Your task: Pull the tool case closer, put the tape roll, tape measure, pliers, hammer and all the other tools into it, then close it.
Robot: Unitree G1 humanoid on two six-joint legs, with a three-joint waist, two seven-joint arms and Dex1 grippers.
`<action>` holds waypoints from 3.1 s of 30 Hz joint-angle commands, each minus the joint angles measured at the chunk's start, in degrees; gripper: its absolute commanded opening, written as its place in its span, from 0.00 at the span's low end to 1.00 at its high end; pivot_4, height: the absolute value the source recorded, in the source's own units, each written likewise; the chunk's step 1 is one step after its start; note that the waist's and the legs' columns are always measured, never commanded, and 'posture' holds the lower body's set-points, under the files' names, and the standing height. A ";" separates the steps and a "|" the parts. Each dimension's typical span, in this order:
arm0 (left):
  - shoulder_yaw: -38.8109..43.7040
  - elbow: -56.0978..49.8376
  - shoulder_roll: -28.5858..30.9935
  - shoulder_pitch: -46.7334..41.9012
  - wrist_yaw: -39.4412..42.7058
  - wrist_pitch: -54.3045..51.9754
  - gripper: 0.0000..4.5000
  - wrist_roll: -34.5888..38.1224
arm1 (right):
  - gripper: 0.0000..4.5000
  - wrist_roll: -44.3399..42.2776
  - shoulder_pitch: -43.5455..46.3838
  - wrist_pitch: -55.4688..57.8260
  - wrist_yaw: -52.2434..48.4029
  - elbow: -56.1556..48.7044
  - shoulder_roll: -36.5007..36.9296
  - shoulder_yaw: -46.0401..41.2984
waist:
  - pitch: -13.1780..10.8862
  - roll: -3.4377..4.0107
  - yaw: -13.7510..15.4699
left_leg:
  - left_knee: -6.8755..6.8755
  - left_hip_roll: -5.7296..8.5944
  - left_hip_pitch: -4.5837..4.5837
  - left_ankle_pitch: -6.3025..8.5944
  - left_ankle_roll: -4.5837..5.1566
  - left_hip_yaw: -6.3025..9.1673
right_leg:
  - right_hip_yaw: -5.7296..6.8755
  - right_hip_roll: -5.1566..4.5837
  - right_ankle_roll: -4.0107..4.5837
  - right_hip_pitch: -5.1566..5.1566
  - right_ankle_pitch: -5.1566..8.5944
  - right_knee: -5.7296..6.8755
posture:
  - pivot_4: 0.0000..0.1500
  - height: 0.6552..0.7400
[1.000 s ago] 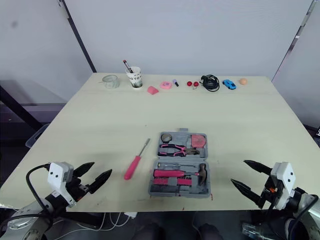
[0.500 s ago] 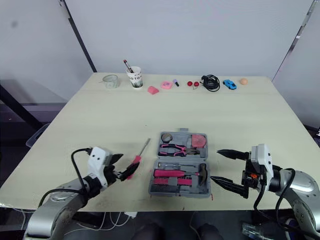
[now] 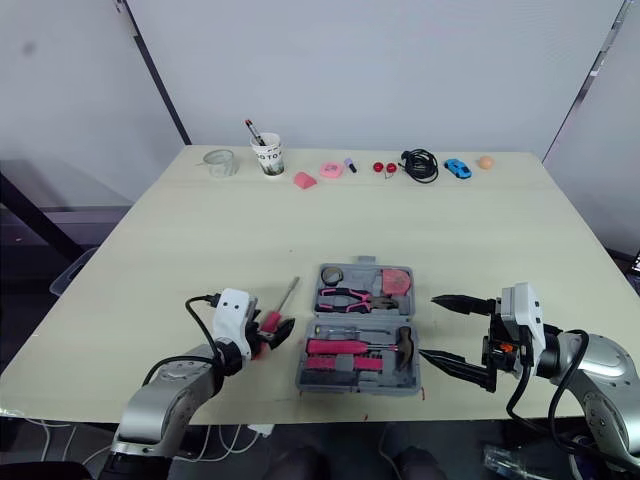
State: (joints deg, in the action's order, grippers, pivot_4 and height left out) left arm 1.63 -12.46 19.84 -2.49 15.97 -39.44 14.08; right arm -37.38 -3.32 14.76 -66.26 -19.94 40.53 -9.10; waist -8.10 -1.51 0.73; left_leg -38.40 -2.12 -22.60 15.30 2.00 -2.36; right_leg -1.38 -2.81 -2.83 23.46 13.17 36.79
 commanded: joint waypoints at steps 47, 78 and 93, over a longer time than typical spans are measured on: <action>3.76 -4.92 17.79 -4.35 19.66 4.17 0.13 1.54 | 1.00 0.93 -0.19 -3.64 -4.93 3.06 -0.27 -1.17 | -0.04 0.01 0.08 | 0.01 -0.07 -0.02 0.00 0.00 0.04 | 0.05 -0.05 0.21 0.01 0.11 0.00 | 1.00 1.00; -31.06 -3.75 20.02 -27.59 51.31 5.01 0.13 -3.49 | 1.00 1.84 -5.81 -6.12 -8.45 5.45 4.50 -6.05 | -0.08 -0.02 -0.03 | -0.04 0.02 -0.08 -0.01 0.00 -0.26 | -0.01 0.13 0.17 0.00 0.12 -0.01 | 1.00 1.00; -39.42 -1.69 16.71 -30.19 49.84 -1.34 0.13 -11.49 | 1.00 2.11 -9.12 -6.49 -9.23 4.26 4.50 -6.92 | -0.07 -0.01 0.07 | -0.06 0.02 -0.10 -0.01 0.01 -0.21 | -0.01 0.15 0.17 0.00 0.12 0.00 | 1.00 1.00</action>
State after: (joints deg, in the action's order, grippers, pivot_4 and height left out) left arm -37.27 -13.77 36.75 -31.39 65.79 -40.84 3.33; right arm -34.70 -12.32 9.49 -74.90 -14.92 44.34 -14.18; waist -8.17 -1.53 0.80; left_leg -38.46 -2.11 -22.70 15.29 2.00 -2.57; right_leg -1.39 -2.66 -2.66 23.46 13.29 36.79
